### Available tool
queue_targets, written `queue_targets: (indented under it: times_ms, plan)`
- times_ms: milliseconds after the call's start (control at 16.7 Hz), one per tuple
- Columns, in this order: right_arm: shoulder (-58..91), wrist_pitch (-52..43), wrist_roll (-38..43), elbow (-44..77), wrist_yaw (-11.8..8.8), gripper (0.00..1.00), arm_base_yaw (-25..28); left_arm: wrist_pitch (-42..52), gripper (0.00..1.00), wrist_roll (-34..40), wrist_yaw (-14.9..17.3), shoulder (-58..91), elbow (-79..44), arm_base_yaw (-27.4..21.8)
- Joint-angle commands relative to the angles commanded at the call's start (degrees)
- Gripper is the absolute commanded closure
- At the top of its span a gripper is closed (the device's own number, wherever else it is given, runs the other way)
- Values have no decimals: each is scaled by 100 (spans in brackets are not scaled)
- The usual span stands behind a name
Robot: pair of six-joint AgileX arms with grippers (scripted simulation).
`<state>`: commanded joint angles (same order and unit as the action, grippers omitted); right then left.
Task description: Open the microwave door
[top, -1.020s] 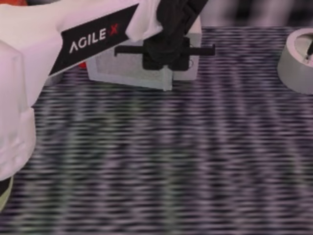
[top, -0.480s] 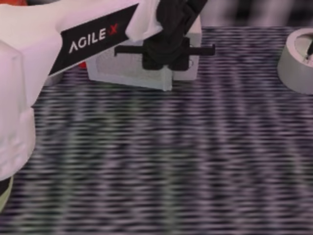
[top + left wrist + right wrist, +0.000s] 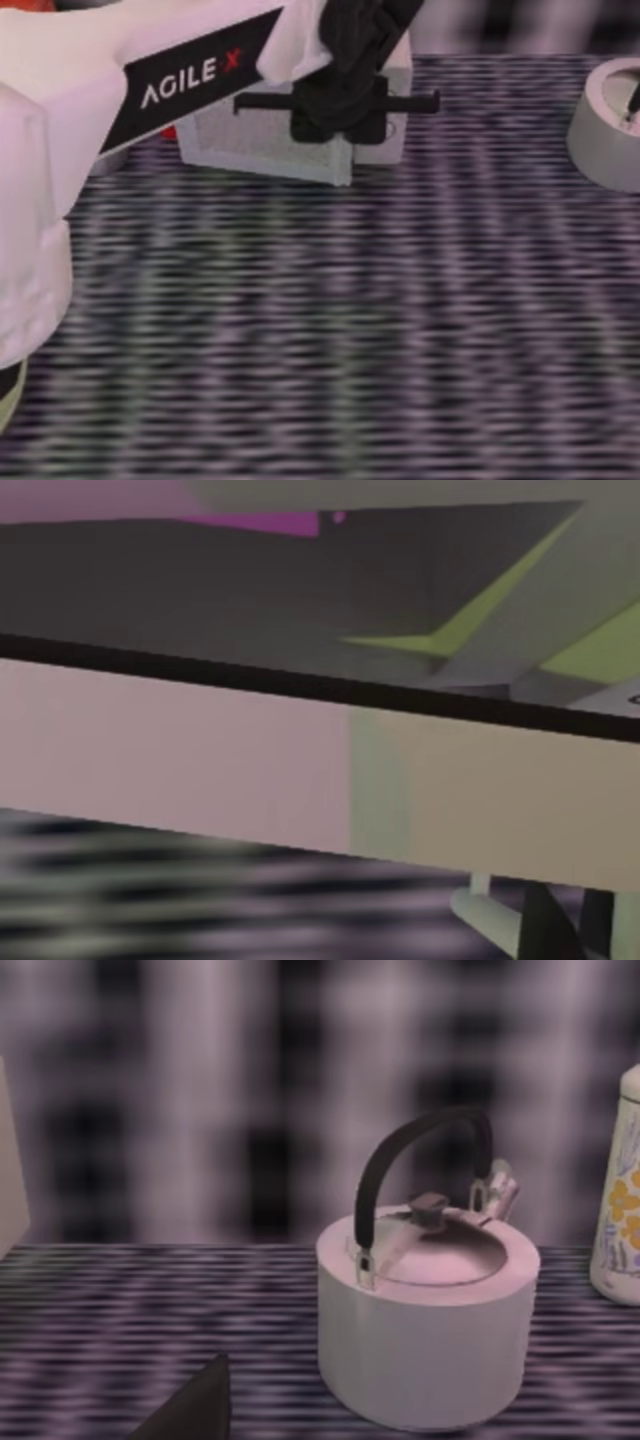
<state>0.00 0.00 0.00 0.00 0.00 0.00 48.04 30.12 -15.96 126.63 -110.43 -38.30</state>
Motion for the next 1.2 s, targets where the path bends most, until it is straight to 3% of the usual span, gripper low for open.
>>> queue_targets:
  times_ms: [480, 1200]
  plan:
    - [0, 0, 0, 0, 0, 0, 0, -448, 100, -549, 220, -549, 837, 82]
    - [0, 0, 0, 0, 0, 0, 0, -471, 100, -573, 235, -573, 872, 85]
